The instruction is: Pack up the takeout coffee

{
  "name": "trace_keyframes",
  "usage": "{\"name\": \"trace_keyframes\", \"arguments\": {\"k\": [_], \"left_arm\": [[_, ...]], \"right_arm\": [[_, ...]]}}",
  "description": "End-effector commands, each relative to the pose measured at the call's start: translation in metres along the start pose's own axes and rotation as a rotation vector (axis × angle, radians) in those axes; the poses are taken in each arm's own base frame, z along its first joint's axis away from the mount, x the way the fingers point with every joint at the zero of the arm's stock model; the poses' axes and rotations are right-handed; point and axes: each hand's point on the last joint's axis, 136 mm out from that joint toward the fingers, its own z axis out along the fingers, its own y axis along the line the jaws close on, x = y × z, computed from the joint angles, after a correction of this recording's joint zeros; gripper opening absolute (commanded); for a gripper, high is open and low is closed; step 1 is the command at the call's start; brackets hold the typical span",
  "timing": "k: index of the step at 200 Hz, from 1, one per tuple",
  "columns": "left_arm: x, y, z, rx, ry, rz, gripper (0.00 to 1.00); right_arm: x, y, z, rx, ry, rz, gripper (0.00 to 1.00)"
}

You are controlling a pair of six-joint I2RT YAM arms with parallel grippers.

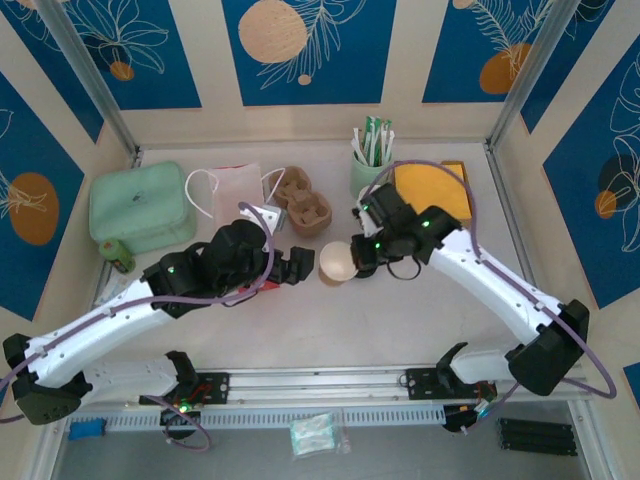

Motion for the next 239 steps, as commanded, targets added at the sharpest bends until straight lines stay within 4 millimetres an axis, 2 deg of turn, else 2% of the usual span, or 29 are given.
{"name": "trace_keyframes", "arguments": {"k": [1, 35, 64, 109, 141, 167, 211, 239], "left_arm": [[0.017, 0.007, 0.001, -0.031, 0.038, -0.010, 0.99], [0.024, 0.007, 0.004, -0.029, 0.048, -0.008, 1.00], [0.024, 0.006, 0.006, -0.022, 0.042, -0.009, 1.00], [0.019, 0.002, 0.009, -0.023, 0.042, 0.017, 0.99], [0.016, -0.002, 0.012, -0.011, 0.032, 0.014, 0.99], [0.014, -0.003, 0.013, -0.008, 0.029, 0.014, 1.00], [0.012, -0.006, 0.014, 0.001, 0.022, 0.007, 1.00], [0.009, -0.009, 0.014, 0.008, 0.024, 0.011, 1.00]], "right_arm": [[0.008, 0.012, 0.021, 0.010, 0.022, 0.011, 0.00], [0.020, 0.006, 0.050, 0.098, 0.076, -0.018, 0.00], [0.023, 0.007, 0.071, 0.094, 0.103, -0.021, 0.00], [0.028, 0.011, 0.092, 0.094, 0.143, -0.025, 0.00], [0.031, 0.009, 0.099, 0.119, 0.159, -0.039, 0.00], [0.033, 0.007, 0.102, 0.124, 0.165, -0.047, 0.04], [0.034, 0.013, 0.099, 0.104, 0.166, -0.055, 0.23], [0.028, 0.020, 0.084, 0.080, 0.143, -0.051, 0.28]]}}
